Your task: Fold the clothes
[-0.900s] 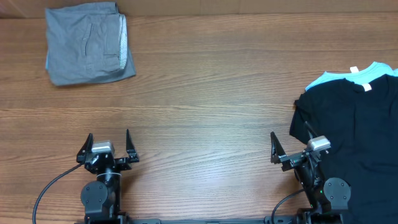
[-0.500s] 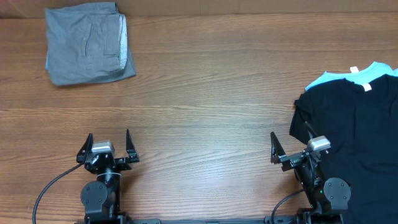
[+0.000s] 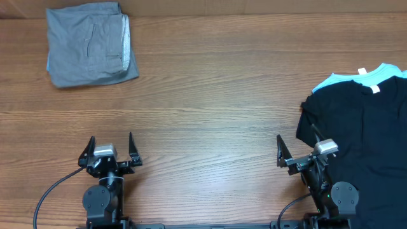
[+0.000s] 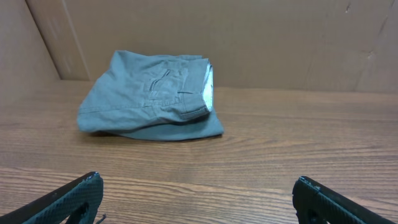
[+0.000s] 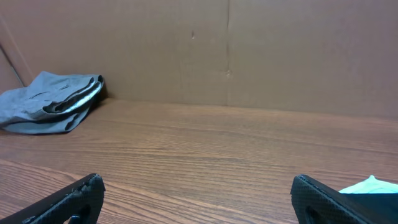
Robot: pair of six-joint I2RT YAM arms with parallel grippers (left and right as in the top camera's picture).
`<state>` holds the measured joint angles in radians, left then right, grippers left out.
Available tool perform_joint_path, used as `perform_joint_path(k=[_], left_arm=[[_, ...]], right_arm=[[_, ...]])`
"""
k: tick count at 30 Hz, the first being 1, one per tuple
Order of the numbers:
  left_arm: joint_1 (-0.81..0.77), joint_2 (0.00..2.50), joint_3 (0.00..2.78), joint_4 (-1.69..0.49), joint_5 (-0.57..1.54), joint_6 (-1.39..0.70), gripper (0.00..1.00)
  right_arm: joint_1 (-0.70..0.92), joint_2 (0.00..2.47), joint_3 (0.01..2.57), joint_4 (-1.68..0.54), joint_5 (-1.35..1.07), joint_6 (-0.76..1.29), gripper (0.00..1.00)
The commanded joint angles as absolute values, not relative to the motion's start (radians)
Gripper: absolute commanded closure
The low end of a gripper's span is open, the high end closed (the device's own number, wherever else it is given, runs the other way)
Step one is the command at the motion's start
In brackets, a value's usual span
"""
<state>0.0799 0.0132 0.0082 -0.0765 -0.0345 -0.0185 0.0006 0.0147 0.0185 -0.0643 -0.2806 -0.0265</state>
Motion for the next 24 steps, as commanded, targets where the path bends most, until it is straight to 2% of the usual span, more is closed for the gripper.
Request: perform_joint_path(k=[1, 20, 24], left_arm=[[0.078, 0.004, 0.005, -0.075, -0.036, 0.001, 0.0], [0.078, 0.004, 0.005, -0.075, -0.036, 0.001, 0.0], [0.078, 0.004, 0.005, -0.075, -0.036, 0.001, 0.0]], right_arm=[[0.006, 0.003, 0.008, -0.06, -0.27, -0.03, 0.0], [0.006, 0.003, 0.008, -0.051, -0.271, -0.03, 0.0], [0.006, 0.003, 0.008, 0.012, -0.454, 0.086, 0.0]])
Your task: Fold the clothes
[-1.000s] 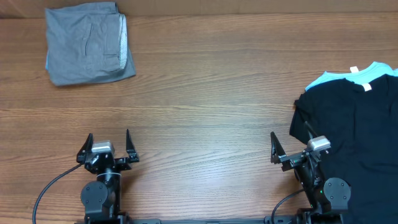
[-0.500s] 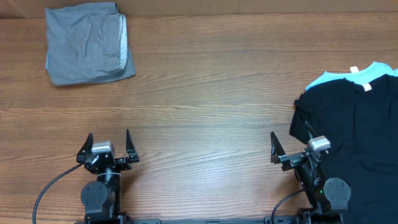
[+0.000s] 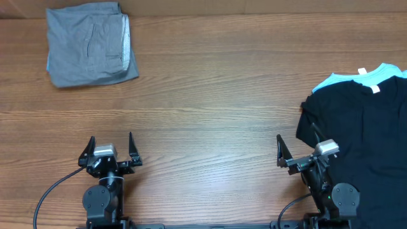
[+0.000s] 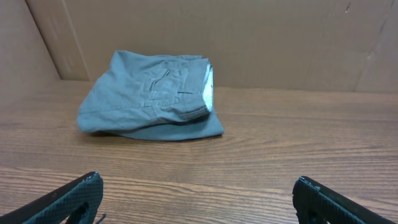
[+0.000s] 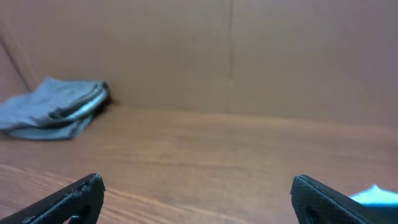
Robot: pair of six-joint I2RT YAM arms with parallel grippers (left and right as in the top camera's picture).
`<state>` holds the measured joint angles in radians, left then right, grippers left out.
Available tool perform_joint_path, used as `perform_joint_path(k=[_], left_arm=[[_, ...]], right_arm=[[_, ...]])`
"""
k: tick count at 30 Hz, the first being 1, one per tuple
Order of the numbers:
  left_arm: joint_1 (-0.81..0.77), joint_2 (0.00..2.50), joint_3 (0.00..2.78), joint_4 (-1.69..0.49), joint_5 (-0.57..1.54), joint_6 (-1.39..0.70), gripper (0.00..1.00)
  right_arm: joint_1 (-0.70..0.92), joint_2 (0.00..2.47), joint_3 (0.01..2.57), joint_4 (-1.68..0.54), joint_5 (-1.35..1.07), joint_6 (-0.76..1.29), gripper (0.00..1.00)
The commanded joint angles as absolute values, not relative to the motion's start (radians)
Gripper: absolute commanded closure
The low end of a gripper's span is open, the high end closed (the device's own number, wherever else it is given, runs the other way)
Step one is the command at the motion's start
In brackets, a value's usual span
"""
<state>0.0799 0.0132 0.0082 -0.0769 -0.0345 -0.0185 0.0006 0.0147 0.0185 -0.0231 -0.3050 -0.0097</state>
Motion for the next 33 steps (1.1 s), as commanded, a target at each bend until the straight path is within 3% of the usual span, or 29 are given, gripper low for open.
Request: perform_joint_path(k=[1, 5, 11, 20, 26, 33], left_arm=[[0.078, 0.004, 0.005, -0.075, -0.036, 0.001, 0.0], [0.078, 0.004, 0.005, -0.075, -0.036, 0.001, 0.0], [0.078, 0.004, 0.005, -0.075, -0.036, 0.001, 0.0], [0.078, 0.004, 0.005, -0.075, -0.036, 0.001, 0.0], [0.078, 0.004, 0.005, -0.075, -0.036, 0.001, 0.0], [0.078, 0.004, 0.005, -0.075, -0.036, 0.001, 0.0]], right_arm=[[0.006, 0.003, 0.008, 0.023, -0.523, 0.121, 0.0], [0.006, 0.003, 0.008, 0.02, -0.734, 0.257, 0.0], [0.006, 0.003, 0.008, 0.191, -0.81, 0.496, 0.0], [0.006, 0.003, 0.011, 0.29, -0.802, 0.506, 0.0], [0.006, 0.011, 0.099, 0.278, -0.614, 0.476, 0.0], [0.006, 0.192, 0.301, 0.093, -0.358, 0.307, 0.0]])
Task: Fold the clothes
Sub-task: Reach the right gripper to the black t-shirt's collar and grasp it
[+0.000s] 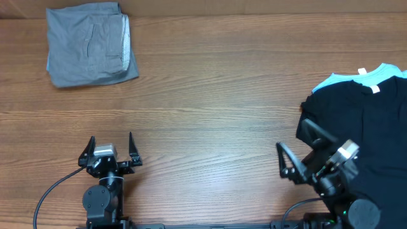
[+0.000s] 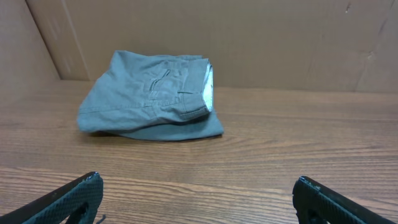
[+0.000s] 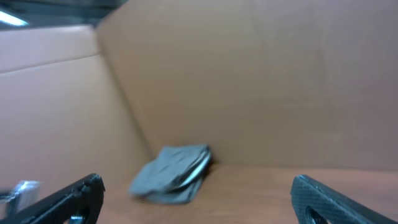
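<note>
A folded grey garment (image 1: pixel 89 44) lies at the table's far left corner; it also shows in the left wrist view as the grey garment (image 2: pixel 152 96) and, blurred, in the right wrist view (image 3: pixel 174 174). At the right edge a black shirt (image 1: pixel 369 121) lies spread over a light blue shirt (image 1: pixel 346 77). My left gripper (image 1: pixel 109 147) rests open near the front edge, empty. Beside the black shirt's left edge my right gripper (image 1: pixel 299 152) stands open and tilted, holding nothing.
Brown cardboard walls (image 2: pixel 249 37) stand behind the wooden table (image 1: pixel 210 108). Both arm bases sit at the front edge, with a cable (image 1: pixel 54 187) running off the left one.
My right gripper has swung and tilted leftward, its camera now aimed at the grey garment and the wall. The left arm and all the clothes are unchanged.
Both grippers sat open and empty near the front edge, the grey garment folded at far left and the shirts piled at right. The right wrist view then blurred as that arm shifted slightly. Now the right arm is turned and raised; the clothes lie as before.
</note>
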Robot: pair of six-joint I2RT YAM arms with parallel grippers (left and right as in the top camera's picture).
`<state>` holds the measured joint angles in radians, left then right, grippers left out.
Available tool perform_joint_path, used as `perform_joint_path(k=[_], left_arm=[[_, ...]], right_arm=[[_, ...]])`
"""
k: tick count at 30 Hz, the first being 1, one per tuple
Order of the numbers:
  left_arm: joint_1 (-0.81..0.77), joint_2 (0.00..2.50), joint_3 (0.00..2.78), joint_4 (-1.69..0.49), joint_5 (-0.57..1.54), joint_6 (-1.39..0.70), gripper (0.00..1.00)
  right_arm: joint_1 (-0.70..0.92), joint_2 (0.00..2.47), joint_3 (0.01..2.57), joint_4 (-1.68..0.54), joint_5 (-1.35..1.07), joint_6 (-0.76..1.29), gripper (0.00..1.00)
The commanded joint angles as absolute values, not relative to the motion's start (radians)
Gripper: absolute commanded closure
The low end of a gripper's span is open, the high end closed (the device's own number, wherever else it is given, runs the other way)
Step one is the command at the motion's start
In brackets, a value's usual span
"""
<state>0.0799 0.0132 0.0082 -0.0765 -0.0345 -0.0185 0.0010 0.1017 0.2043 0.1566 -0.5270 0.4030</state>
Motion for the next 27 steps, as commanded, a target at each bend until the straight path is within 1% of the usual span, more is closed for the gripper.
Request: perform_joint_path(k=[1, 6, 10, 13, 18, 23, 27], left_arm=[[0.078, 0.004, 0.005, -0.075, -0.036, 0.001, 0.0], [0.078, 0.004, 0.005, -0.075, -0.036, 0.001, 0.0], [0.078, 0.004, 0.005, -0.075, -0.036, 0.0, 0.0], [0.078, 0.004, 0.005, -0.075, -0.036, 0.001, 0.0], [0.078, 0.004, 0.005, -0.075, -0.036, 0.001, 0.0], [0.078, 0.004, 0.005, -0.075, -0.036, 0.001, 0.0], [0.078, 0.004, 0.005, -0.075, -0.036, 0.0, 0.0]], right_arm=[[0.006, 0.236, 0.335, 0.052, -0.313, 0.294, 0.0], [0.005, 0.484, 0.515, -0.155, -0.044, 0.279, 0.0], [0.005, 0.739, 0.698, -0.336, 0.063, 0.199, 0.0], [0.004, 0.959, 0.857, -0.509, 0.078, 0.151, 0.0], [0.004, 1.266, 1.056, -0.743, 0.021, 0.152, 0.0], [0.004, 1.444, 1.078, -0.762, 0.025, 0.126, 0.0], [0.003, 1.519, 1.078, -0.79, 0.077, 0.132, 0.0]])
